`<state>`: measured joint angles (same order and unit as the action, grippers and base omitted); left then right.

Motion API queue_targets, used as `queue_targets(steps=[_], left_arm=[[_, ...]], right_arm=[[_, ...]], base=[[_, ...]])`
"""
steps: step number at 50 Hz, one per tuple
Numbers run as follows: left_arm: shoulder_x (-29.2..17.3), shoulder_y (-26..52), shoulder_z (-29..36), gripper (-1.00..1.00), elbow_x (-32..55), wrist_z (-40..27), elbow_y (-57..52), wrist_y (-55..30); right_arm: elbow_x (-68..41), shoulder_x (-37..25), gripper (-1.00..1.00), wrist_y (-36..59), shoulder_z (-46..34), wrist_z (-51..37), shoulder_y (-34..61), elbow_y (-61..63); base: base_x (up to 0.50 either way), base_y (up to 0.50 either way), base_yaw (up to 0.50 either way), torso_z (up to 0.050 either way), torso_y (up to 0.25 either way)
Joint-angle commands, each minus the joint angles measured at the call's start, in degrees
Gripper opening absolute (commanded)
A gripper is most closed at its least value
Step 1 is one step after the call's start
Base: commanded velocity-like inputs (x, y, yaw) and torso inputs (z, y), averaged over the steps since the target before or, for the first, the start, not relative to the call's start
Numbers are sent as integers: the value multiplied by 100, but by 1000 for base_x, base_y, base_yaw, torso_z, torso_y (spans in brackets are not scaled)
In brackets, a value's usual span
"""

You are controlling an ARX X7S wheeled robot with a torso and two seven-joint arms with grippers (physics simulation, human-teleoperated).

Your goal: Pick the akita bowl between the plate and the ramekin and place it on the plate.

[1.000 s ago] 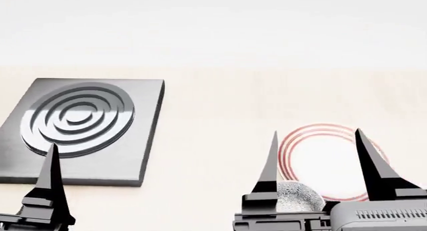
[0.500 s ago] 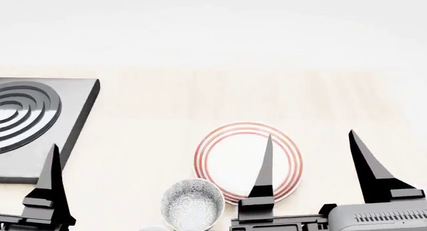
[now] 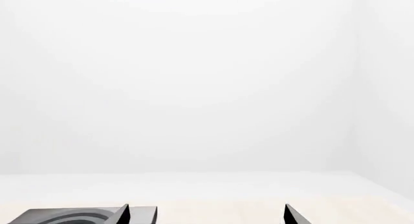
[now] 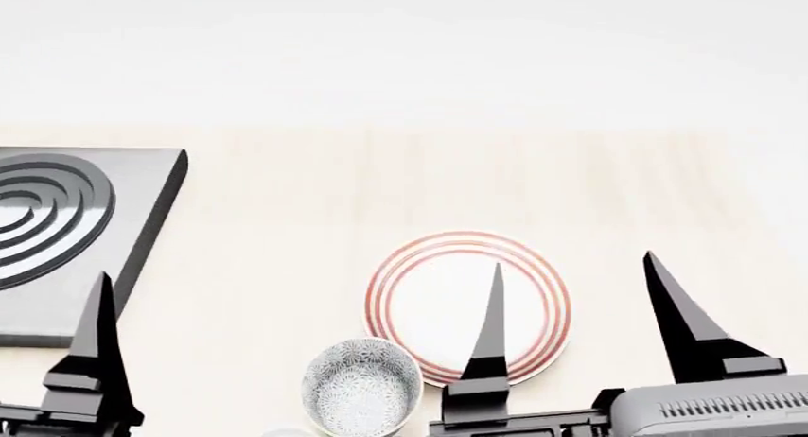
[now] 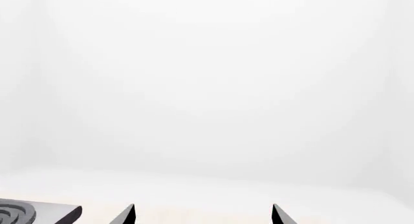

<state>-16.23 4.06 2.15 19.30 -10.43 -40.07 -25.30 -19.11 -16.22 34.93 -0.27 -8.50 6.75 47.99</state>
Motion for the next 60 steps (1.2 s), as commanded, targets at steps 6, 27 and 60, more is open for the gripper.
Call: queue_targets(steps=[6, 27, 60], left_arm=[[-110, 211, -26, 100, 194, -99, -34, -389], [-606, 1575, -103, 100, 1439, -332, -470, -2742], [-877, 1961, -63, 100, 1384, -583, -243, -3177]], right_arm=[[-440, -137, 100, 652, 51, 92, 408, -234], [-1454, -1017, 100, 3271, -708, 173, 2399, 248], [-53, -2082, 100, 2854, -5864, 2786, 5849, -890]], base=[[196, 0, 0, 0, 0], [0, 0, 0, 0, 0], [0, 0, 0, 0, 0]])
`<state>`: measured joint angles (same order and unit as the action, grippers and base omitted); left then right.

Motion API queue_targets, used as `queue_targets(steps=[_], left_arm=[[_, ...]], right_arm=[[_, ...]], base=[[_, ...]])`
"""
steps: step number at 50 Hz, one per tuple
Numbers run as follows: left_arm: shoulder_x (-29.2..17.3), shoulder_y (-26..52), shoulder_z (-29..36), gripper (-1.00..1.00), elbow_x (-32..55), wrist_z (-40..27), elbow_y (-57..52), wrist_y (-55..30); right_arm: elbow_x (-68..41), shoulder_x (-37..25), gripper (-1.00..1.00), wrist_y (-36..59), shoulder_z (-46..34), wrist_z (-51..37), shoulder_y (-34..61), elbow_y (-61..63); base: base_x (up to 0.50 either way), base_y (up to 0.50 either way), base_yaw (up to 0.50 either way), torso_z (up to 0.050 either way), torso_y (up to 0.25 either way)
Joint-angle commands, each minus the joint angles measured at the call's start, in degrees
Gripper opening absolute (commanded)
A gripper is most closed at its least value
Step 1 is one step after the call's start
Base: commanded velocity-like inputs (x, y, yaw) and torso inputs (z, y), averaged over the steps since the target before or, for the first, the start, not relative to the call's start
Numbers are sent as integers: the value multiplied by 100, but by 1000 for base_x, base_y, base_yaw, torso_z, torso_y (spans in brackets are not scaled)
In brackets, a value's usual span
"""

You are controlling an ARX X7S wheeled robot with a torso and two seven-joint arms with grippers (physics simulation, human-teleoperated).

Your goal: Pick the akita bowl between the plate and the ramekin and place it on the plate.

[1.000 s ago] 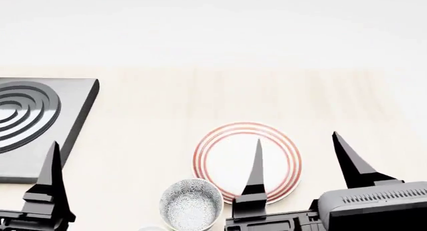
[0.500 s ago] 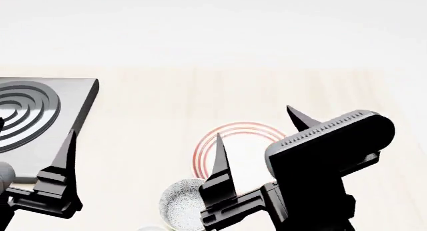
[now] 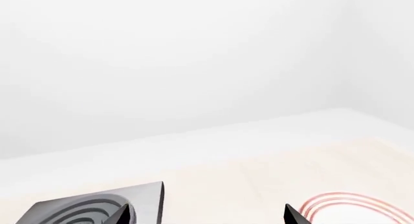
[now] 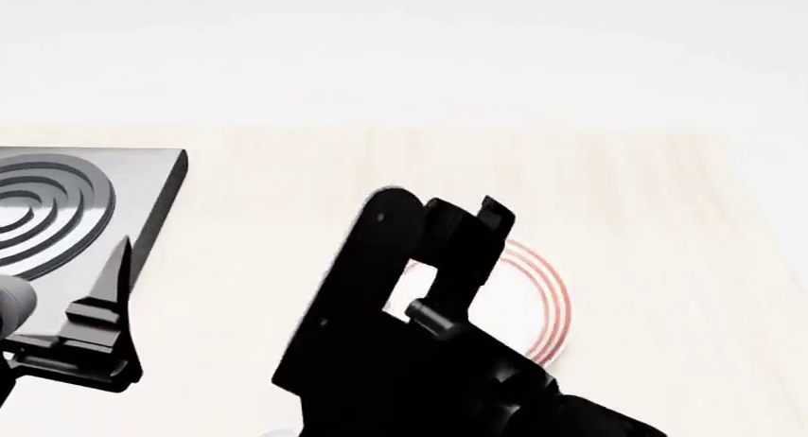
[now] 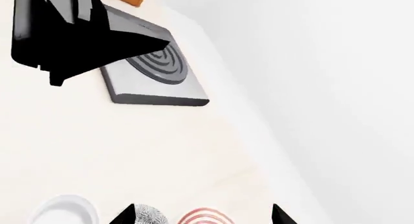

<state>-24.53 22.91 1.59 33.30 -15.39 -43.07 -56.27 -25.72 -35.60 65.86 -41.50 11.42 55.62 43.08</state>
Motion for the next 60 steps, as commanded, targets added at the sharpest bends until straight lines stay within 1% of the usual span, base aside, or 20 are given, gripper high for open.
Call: queue_targets(steps=[1, 3, 6, 7, 9, 15, 19, 26, 35, 45, 60], left_arm=[[-50, 73, -2, 100, -18, -88, 58, -75], [-57, 58, 4, 100, -16, -92, 43, -72], [-79, 29, 8, 100, -2, -87, -6, -67], [-85, 24, 4, 100, -4, -87, -7, -57], [-89, 27, -3, 100, 0, -92, -3, -55], [-103, 22, 8, 100, -8, -113, 1, -42], [-103, 23, 11, 100, 7, -125, -13, -46], [-118, 5, 19, 100, 11, -129, -4, -18], [-125, -21, 53, 100, 9, -126, 14, 36], [-139, -46, 108, 100, -15, -111, 67, 114], [-154, -97, 84, 100, 39, -121, 59, 148]], right_arm=[[656, -138, 100, -233, -1854, 832, 1013, -420], [894, -163, 100, -359, -2335, 984, 1165, -490], [972, -118, 100, -317, -2596, 1108, 1277, -578], [1062, -145, 100, -341, -2867, 1234, 1362, -595], [1131, -175, 100, -364, -3113, 1359, 1438, -598], [1230, -158, 100, -256, -3609, 1637, 1632, -572], [1266, -147, 100, -211, -3791, 1761, 1740, -602], [1508, -191, 100, -436, -4125, 1828, 1868, -913], [1766, -135, 100, -870, -4345, 1900, 2022, -1650], [1861, 28, 100, -1198, -4322, 1835, 2018, -2312], [1910, 257, 100, -1404, -4486, 1796, 1835, -2414]], base=[[0, 0, 0, 0, 0], [0, 0, 0, 0, 0], [0, 0, 0, 0, 0], [0, 0, 0, 0, 0], [0, 0, 0, 0, 0], [0, 0, 0, 0, 0], [0, 0, 0, 0, 0], [0, 0, 0, 0, 0], [0, 0, 0, 0, 0], [0, 0, 0, 0, 0], [0, 0, 0, 0, 0]])
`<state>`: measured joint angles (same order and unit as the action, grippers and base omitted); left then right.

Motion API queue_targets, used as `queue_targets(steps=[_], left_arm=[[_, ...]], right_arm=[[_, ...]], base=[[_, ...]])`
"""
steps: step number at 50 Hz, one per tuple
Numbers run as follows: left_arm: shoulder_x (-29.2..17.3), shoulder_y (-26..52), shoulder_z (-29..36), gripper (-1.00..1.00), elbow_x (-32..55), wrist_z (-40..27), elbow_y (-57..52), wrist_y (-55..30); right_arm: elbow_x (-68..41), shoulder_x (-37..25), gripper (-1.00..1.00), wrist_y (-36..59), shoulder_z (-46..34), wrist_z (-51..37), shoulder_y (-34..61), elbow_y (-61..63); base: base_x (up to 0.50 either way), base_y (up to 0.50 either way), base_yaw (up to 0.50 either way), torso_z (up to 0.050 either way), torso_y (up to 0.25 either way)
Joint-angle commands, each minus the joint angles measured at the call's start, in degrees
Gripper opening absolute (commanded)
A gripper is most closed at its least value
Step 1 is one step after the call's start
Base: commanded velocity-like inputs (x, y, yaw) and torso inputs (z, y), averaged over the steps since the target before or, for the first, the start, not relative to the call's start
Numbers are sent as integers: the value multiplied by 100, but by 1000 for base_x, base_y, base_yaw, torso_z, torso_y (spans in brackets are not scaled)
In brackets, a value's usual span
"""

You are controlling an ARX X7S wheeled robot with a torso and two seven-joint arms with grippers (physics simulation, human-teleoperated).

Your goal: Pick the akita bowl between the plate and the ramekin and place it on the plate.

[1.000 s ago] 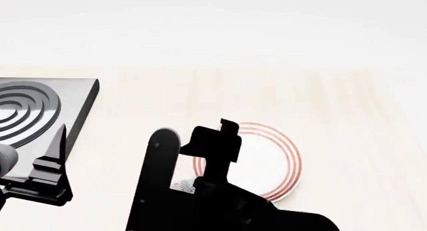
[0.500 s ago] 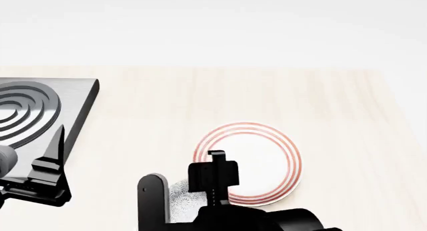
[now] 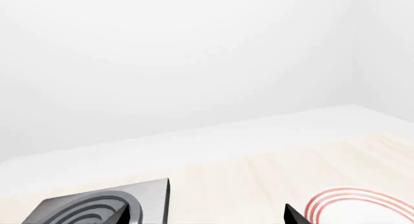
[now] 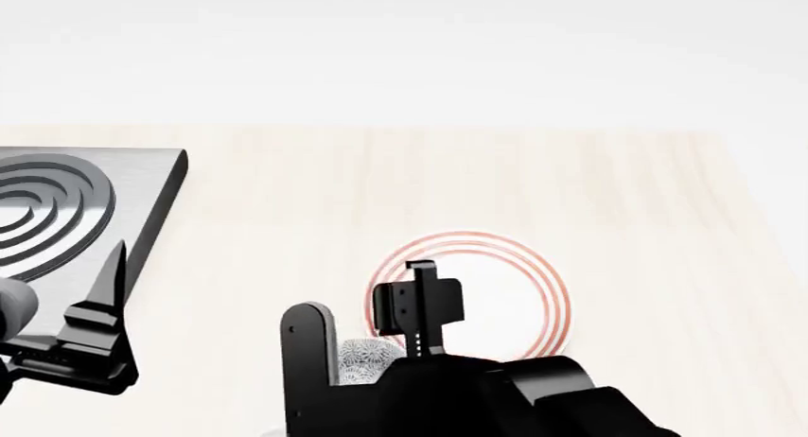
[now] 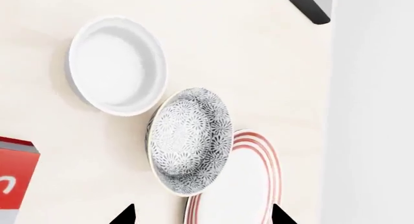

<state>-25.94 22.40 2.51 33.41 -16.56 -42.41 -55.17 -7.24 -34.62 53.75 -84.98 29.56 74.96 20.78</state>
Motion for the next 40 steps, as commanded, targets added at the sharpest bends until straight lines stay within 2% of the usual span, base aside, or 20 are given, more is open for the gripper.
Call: queue_targets(steps=[1, 9, 21, 40], left_arm=[[-14, -42, -27, 100, 47, -8, -7, 23], [-30, -52, -32, 100, 45, -12, 15, 68], [-41, -55, -17, 100, 76, -22, 5, 88], [-74, -86, -28, 100, 105, -41, 33, 138]], right_arm=[[22, 186, 100, -229, -115, 0, -120, -171], [-154, 309, 100, -474, 88, -28, -261, -364], [52, 649, 100, -1169, 42, -137, -347, -1793], [-131, 687, 100, -1177, -118, 157, -513, -1706]], base=[[0, 0, 0, 0, 0], [0, 0, 0, 0, 0], [0, 0, 0, 0, 0], [0, 0, 0, 0, 0]])
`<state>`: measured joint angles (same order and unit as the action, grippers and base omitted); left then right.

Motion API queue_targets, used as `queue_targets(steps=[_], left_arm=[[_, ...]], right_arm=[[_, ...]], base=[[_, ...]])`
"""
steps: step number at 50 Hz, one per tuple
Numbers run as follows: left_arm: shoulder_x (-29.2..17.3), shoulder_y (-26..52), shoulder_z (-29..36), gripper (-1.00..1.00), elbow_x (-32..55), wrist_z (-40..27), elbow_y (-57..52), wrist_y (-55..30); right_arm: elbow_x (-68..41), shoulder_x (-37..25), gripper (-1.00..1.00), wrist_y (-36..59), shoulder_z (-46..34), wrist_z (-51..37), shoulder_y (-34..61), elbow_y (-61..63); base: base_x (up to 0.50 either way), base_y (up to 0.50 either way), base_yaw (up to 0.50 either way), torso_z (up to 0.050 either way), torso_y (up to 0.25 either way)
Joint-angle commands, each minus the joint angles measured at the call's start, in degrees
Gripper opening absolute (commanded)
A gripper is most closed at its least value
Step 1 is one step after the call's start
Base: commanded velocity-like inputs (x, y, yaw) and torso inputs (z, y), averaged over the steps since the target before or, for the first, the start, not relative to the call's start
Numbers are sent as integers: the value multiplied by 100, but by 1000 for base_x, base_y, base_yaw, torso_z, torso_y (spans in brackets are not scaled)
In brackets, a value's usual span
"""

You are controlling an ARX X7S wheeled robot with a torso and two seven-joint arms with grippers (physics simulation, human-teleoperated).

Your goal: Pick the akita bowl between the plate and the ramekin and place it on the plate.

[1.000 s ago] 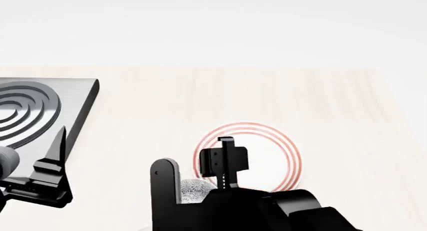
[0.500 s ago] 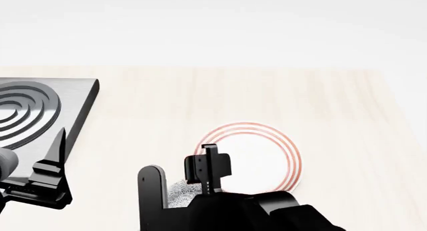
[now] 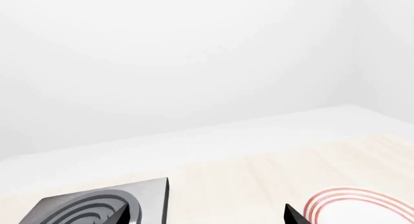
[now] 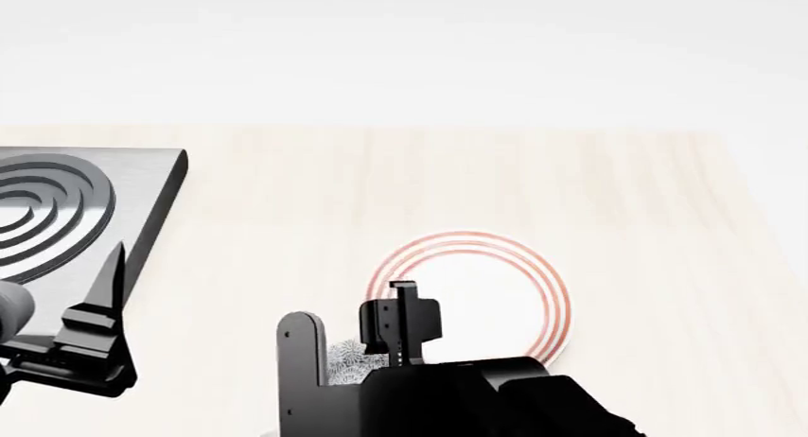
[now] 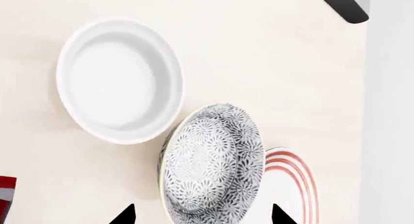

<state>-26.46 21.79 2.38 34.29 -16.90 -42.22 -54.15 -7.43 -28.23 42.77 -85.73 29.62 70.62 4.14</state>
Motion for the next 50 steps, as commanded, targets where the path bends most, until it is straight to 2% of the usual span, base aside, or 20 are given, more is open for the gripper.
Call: queue_targets(steps=[1, 21, 50], left_arm=[[-24, -29, -13, 100, 14, -9, 13, 43], [-48, -56, 32, 100, 31, -14, 26, 109], [-91, -93, 44, 100, 69, -32, 57, 191]], right_arm=[[-108, 50, 100, -101, -52, 151, -89, -54], [-5, 342, 100, -565, -113, 138, -195, -1041], [128, 512, 100, -1032, -269, 83, -413, -1436]], base=[[0, 0, 0, 0, 0], [0, 0, 0, 0, 0], [0, 0, 0, 0, 0]])
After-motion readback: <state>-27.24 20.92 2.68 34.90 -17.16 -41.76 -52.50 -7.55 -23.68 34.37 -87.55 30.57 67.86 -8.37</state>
